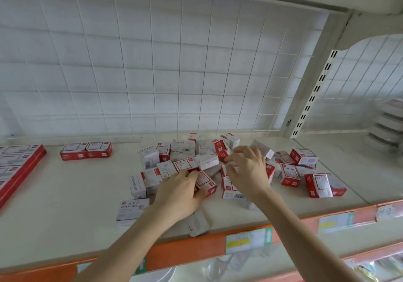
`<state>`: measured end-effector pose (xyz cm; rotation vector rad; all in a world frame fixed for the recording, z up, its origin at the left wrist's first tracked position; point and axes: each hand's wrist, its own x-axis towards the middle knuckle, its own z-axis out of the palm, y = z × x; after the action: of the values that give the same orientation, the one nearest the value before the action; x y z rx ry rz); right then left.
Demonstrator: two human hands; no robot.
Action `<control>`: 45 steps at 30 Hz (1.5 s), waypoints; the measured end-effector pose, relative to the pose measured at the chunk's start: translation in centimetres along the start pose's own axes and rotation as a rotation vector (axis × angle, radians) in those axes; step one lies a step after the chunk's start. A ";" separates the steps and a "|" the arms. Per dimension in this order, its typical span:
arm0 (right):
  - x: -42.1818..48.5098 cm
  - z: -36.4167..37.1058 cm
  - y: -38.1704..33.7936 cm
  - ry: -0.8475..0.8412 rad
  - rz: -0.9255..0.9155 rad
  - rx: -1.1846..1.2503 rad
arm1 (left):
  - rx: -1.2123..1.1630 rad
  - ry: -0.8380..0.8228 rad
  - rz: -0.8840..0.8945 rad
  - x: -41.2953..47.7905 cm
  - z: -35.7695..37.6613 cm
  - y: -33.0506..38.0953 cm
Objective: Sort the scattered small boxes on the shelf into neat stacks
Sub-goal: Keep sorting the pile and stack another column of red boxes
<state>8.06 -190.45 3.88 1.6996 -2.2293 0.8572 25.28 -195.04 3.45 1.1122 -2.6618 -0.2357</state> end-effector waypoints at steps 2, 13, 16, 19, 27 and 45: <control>-0.9 0.4 -1.2 -0.037 -0.062 0.066 | -0.003 -0.001 -0.003 -0.2 0.0 0.0; -6.9 1.5 -5.6 -0.175 -0.223 0.293 | -0.172 0.075 -0.003 -1.2 -1.8 -1.1; -7.4 1.9 -6.0 -0.186 -0.181 0.252 | -0.183 0.076 0.007 -2.1 -1.6 -1.4; -7.3 2.2 -6.6 -0.189 -0.154 0.191 | -0.214 0.071 -0.006 -2.5 -1.2 -1.6; -6.5 1.7 -7.2 -0.303 -0.122 0.102 | -0.241 0.126 -0.013 -2.9 -0.8 -2.0; -4.6 -3.6 -0.1 -0.117 0.233 0.014 | 0.003 0.054 -0.010 -1.2 1.0 0.6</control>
<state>8.94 -184.70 4.48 1.5536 -2.5430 0.8430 25.42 -193.74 2.47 1.1166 -2.6111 -0.2006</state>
